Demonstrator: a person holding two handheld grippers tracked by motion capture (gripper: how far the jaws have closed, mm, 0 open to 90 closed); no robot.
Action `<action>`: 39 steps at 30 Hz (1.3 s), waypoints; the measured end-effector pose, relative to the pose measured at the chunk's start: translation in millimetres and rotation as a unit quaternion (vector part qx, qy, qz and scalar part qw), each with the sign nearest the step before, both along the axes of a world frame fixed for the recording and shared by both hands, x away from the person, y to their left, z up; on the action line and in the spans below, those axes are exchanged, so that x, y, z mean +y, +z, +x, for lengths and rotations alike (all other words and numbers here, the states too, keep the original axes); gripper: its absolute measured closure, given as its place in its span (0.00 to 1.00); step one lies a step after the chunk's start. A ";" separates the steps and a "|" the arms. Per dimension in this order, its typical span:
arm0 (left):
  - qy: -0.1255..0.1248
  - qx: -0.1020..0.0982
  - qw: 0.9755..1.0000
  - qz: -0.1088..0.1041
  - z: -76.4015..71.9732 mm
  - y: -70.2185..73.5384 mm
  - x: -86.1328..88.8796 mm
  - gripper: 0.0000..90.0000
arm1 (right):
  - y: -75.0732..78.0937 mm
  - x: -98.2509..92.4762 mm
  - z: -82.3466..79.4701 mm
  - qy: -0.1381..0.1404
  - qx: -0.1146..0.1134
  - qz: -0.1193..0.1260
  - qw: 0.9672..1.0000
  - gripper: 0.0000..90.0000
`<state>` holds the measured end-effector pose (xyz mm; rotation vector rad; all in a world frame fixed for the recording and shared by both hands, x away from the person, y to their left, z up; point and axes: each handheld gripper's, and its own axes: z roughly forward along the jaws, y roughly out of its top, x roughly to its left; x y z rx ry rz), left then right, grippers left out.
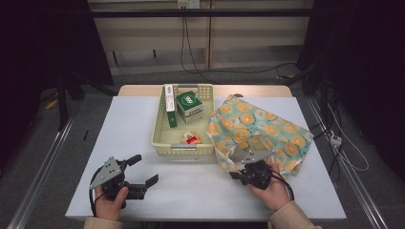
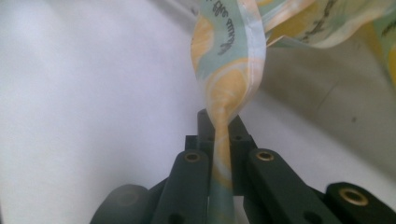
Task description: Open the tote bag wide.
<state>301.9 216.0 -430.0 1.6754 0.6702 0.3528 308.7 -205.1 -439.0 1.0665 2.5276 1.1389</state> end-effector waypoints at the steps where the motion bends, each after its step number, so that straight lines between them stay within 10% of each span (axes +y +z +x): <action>1: 0.000 0.000 1.000 0.000 0.1 -0.1 -0.1 0.05 | 6.2 1.2 0.1 0.002 -0.005 -0.001 1.000 0.99; 10: 0.001 -0.001 1.000 -0.002 -0.5 1.8 -0.9 0.05 | 65.3 37.7 -8.6 0.056 -0.035 0.036 0.997 0.99; 19: 0.002 -0.002 1.000 -0.002 -1.0 2.2 0.8 0.05 | 51.4 87.1 -18.3 0.112 -0.010 0.029 0.993 0.83; 31: 0.002 -0.001 1.000 0.000 -0.5 1.2 0.7 0.05 | 50.7 40.5 4.8 0.046 0.012 0.078 0.996 0.79; 39: 0.001 -0.001 1.000 0.001 -0.2 1.1 0.6 0.05 | 63.4 2.7 12.4 0.013 0.007 0.103 0.995 0.97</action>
